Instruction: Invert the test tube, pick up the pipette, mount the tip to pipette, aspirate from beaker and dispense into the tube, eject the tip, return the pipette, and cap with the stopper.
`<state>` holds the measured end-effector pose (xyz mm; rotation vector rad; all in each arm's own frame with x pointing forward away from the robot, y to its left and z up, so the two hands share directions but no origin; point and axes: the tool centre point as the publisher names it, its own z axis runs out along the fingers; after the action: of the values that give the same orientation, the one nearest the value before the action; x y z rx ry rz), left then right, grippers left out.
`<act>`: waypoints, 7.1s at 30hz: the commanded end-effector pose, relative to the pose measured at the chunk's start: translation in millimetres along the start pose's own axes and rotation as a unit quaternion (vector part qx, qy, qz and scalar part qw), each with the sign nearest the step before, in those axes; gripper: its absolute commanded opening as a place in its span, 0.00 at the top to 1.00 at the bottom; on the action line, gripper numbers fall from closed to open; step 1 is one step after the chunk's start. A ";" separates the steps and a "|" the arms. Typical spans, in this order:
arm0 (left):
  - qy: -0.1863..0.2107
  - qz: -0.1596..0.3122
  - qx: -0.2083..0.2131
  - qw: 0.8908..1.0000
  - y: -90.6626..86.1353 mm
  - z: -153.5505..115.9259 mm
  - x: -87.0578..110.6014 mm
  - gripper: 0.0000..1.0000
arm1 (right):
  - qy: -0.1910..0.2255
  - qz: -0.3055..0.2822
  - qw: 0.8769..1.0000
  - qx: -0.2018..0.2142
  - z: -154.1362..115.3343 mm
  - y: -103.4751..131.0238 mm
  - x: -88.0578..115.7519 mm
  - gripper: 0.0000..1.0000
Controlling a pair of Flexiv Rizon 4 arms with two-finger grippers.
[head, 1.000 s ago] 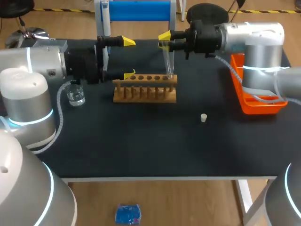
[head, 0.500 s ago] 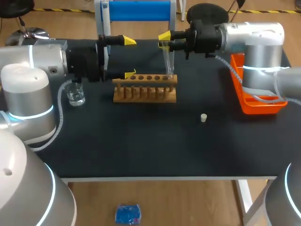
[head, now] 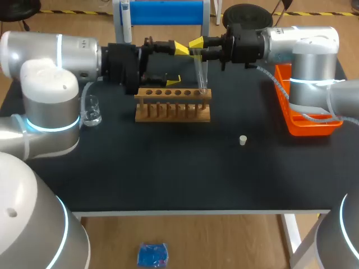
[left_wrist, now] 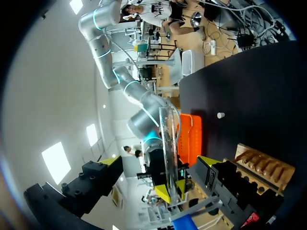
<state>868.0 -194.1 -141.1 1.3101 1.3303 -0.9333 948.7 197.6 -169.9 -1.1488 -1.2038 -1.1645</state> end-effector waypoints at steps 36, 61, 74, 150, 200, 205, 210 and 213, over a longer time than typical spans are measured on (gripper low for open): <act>-0.071 -0.064 -0.021 0.995 -34.2 60.7 3.6 0.00 | -0.001 -0.001 1.000 0.000 -0.1 -0.2 0.2 1.00; -0.066 -0.064 -0.003 0.996 -30.8 64.8 3.2 0.59 | -0.001 -0.001 1.000 0.000 -0.1 -0.2 0.2 1.00; -0.066 -0.062 -0.002 0.996 -30.4 65.2 5.3 1.00 | -0.001 -0.001 1.000 0.000 -0.1 -0.2 0.2 1.00; -0.066 -0.059 -0.003 0.996 -30.9 64.6 5.6 1.00 | -0.086 -0.697 0.710 0.057 -78.9 -12.7 -14.5 0.00; -0.066 -0.059 -0.003 0.996 -30.9 64.6 5.6 1.00 | -0.183 -0.719 0.661 0.107 -100.6 5.2 -117.4 0.00; -0.066 -0.059 -0.003 0.996 -30.9 64.6 5.6 1.00 | -0.183 -0.719 0.661 0.107 -100.6 5.2 -117.4 0.00; -0.066 -0.059 -0.003 0.996 -30.9 64.6 5.6 1.00 | -0.183 -0.719 0.661 0.107 -100.6 5.2 -117.4 0.00; -0.044 -0.117 -0.019 0.992 -21.2 64.1 5.6 1.00 | -0.183 -0.719 0.661 0.107 -100.6 5.2 -117.4 0.00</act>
<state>851.5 -255.9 -164.5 1.1301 1.3468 -1.0929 957.1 101.9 -290.4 0.0343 -2.6757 -1.8091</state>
